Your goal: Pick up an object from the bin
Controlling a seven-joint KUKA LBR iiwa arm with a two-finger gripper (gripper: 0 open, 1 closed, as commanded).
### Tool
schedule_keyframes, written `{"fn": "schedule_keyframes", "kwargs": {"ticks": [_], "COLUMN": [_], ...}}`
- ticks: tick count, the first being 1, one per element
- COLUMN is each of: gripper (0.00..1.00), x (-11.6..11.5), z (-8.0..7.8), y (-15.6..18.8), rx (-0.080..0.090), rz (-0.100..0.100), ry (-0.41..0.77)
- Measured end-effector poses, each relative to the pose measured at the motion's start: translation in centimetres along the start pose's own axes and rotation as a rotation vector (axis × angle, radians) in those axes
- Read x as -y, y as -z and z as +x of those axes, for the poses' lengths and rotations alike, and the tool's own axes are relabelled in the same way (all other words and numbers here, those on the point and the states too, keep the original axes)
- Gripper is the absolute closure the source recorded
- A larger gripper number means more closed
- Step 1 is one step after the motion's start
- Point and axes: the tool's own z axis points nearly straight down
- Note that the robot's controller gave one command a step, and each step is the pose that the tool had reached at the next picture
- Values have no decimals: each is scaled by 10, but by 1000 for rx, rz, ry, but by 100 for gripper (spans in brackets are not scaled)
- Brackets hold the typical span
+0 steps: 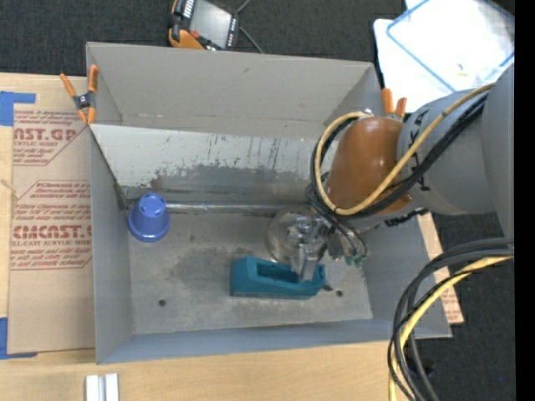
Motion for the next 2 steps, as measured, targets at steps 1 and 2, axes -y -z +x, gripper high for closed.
{"fn": "schedule_keyframes", "kwargs": {"ticks": [1, 2], "gripper": [100, 100], "x": [0, -52], "z": [0, 6], "y": [0, -9], "rx": [0, 18], "rz": [0, 8], "ry": [0, -184]}}
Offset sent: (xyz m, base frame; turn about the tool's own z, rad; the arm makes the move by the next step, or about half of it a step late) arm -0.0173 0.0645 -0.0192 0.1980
